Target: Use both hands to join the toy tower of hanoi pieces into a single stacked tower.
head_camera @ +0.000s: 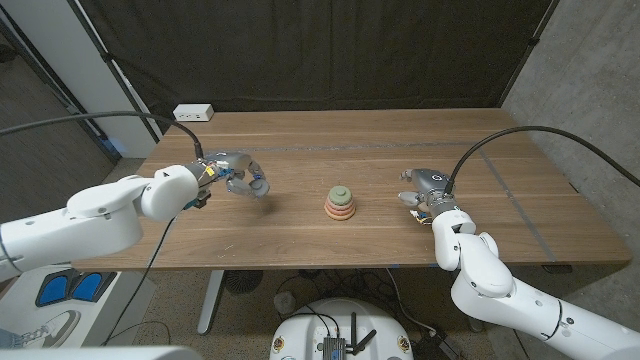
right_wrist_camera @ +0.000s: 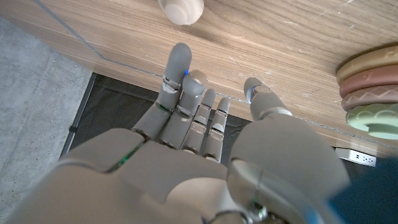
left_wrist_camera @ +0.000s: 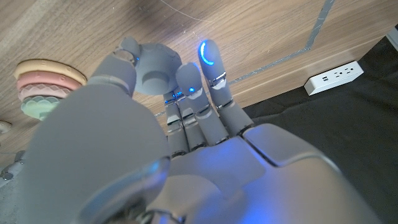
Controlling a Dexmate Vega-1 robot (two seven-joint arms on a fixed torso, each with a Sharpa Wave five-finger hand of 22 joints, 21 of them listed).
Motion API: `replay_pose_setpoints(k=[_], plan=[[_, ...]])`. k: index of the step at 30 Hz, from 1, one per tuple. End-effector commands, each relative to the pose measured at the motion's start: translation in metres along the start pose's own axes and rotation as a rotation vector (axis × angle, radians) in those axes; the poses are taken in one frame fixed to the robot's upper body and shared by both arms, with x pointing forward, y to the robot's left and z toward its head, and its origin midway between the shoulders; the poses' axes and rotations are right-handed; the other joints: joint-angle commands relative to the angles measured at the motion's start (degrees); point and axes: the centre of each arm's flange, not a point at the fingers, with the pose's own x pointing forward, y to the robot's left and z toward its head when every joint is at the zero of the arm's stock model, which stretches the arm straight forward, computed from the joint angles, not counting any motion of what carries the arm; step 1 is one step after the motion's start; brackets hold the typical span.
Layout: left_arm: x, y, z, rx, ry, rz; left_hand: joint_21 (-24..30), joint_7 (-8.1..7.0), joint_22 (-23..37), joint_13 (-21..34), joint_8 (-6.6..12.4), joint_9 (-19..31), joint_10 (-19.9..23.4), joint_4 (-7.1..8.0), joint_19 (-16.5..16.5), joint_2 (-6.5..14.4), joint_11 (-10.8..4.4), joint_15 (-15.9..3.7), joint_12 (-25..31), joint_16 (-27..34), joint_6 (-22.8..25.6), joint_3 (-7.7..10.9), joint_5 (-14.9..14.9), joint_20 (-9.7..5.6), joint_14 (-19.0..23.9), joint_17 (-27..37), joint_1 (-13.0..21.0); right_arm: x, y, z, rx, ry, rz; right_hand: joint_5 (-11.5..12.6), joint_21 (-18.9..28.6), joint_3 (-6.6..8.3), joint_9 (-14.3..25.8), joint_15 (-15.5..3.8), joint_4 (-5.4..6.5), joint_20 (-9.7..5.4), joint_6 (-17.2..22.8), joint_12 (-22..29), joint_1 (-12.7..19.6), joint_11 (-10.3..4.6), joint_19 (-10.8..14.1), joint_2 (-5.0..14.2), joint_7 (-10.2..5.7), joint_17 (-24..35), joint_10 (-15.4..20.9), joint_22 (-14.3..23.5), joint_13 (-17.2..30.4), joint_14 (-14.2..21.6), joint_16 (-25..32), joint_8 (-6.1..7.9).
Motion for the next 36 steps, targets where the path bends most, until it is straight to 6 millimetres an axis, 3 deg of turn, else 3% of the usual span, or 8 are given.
replay_pose_setpoints(k=[1, 36], plan=[[-0.001, 0.009, 0.002, -0.001, -0.016, 0.015, 0.3, -0.12, 0.25, 4.45, 0.49, 0.71, 5.53, 0.64, 0.59, 0.68, -4.98, -0.87, 0.12, 0.09, 0.63, 0.87, 0.26, -7.03, 0.33, 0.29, 0.33, -0.001, 0.0, 0.0, 0.001, 0.0, 0.003, 0.3, 0.0, 0.25, 0.29, -3.86, -0.03, -6.32, 0.25, -0.2, -0.34, 0.1, 0.21, -0.21, 0.11, -0.15, 0.2, 0.18, 0.19, 0.29, 0.0, 0.07], [0.004, 0.015, 0.017, -0.002, -0.096, 0.058, 0.4, -0.25, 0.29, 5.11, 0.14, 1.24, 6.09, 0.6, 0.63, 0.77, -5.14, -0.87, -0.63, -0.01, 1.05, 1.1, 0.2, -7.04, 0.54, 1.08, 0.6, -0.003, -0.001, -0.003, 0.009, 0.019, 0.001, 0.53, -0.03, 0.29, 0.39, -3.86, -0.08, -6.31, 0.13, -0.26, -0.37, 0.16, 0.25, -0.2, 0.11, -0.24, 0.32, 0.18, 0.44, 0.38, -0.01, -0.2]])
